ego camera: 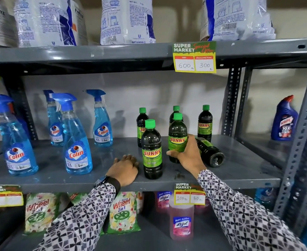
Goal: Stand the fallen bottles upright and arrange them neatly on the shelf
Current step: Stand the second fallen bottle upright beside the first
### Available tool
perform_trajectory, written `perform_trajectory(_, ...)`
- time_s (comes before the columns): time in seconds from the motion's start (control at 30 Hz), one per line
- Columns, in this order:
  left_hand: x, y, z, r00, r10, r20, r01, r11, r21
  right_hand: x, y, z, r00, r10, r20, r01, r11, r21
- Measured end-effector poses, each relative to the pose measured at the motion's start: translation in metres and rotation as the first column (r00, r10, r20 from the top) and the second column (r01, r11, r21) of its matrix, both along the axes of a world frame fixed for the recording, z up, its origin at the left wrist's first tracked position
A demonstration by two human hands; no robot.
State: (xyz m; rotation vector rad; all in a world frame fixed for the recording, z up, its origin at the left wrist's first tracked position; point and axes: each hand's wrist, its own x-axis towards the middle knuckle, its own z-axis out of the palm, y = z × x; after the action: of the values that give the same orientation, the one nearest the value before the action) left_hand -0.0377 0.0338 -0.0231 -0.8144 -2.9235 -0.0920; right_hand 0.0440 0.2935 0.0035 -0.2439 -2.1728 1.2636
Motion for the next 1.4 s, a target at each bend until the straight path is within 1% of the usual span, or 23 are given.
perform_trajectory(0.03, 0.002, 0.000, 0.001, 1.000, 0.015, 0.010, -0.015, 1.000, 0.023, 0.000, 0.001, 0.000, 1.000, 0.009, 0.004, -0.009, 1.000, -0.010)
perform_trajectory(0.17, 0.002, 0.001, 0.001, 1.000, 0.017, 0.013, -0.018, 1.000, 0.023, 0.012, -0.005, 0.008, 0.996, 0.077, 0.048, -0.073, 0.994, -0.076)
perform_trajectory(0.23, 0.001, 0.000, 0.002, 0.999, 0.035, 0.029, -0.036, 0.997, 0.066, 0.013, -0.002, 0.007, 0.994, 0.090, 0.068, -0.085, 0.993, -0.078)
perform_trajectory(0.37, -0.001, -0.001, 0.000, 0.998, 0.039, 0.048, -0.041, 0.998, 0.052, 0.029, 0.004, 0.009, 0.980, 0.175, 0.096, -0.165, 0.980, -0.109)
perform_trajectory(0.47, 0.003, 0.002, 0.004, 0.998, 0.050, 0.043, -0.053, 0.996, 0.068, 0.047, 0.009, 0.004, 0.967, 0.244, 0.075, -0.234, 0.965, -0.121)
perform_trajectory(0.6, 0.007, 0.003, 0.007, 0.999, 0.043, 0.031, -0.045, 0.997, 0.055, 0.066, 0.011, -0.005, 0.955, 0.294, 0.047, -0.285, 0.948, -0.145)
perform_trajectory(0.83, 0.018, 0.005, 0.014, 0.996, 0.047, 0.075, -0.054, 0.994, 0.094, 0.079, 0.006, -0.005, 0.944, 0.331, 0.008, -0.327, 0.936, -0.131)
perform_trajectory(1.17, 0.022, 0.003, 0.017, 0.995, 0.048, 0.086, -0.056, 0.994, 0.089, 0.084, 0.003, 0.000, 0.931, 0.364, 0.039, -0.358, 0.927, -0.110)
perform_trajectory(1.23, 0.024, 0.004, 0.017, 0.995, 0.053, 0.087, -0.062, 0.993, 0.100, 0.088, 0.003, 0.001, 0.925, 0.379, 0.032, -0.374, 0.921, -0.113)
perform_trajectory(1.3, 0.026, 0.004, 0.017, 0.993, 0.058, 0.098, -0.069, 0.992, 0.103, 0.096, 0.003, 0.003, 0.913, 0.409, -0.009, -0.407, 0.905, -0.125)
perform_trajectory(1.33, 0.027, 0.004, 0.017, 0.993, 0.055, 0.100, -0.066, 0.992, 0.104, 0.101, 0.005, 0.005, 0.929, 0.362, -0.073, -0.368, 0.922, -0.117)
perform_trajectory(1.37, 0.026, 0.005, 0.018, 0.994, 0.051, 0.098, -0.061, 0.992, 0.106, 0.106, 0.007, 0.012, 0.955, 0.245, -0.169, -0.263, 0.960, -0.093)
perform_trajectory(1.4, 0.026, 0.006, 0.018, 0.994, 0.049, 0.099, -0.060, 0.992, 0.108, 0.109, 0.012, 0.019, 0.952, 0.087, -0.292, -0.116, 0.990, -0.081)
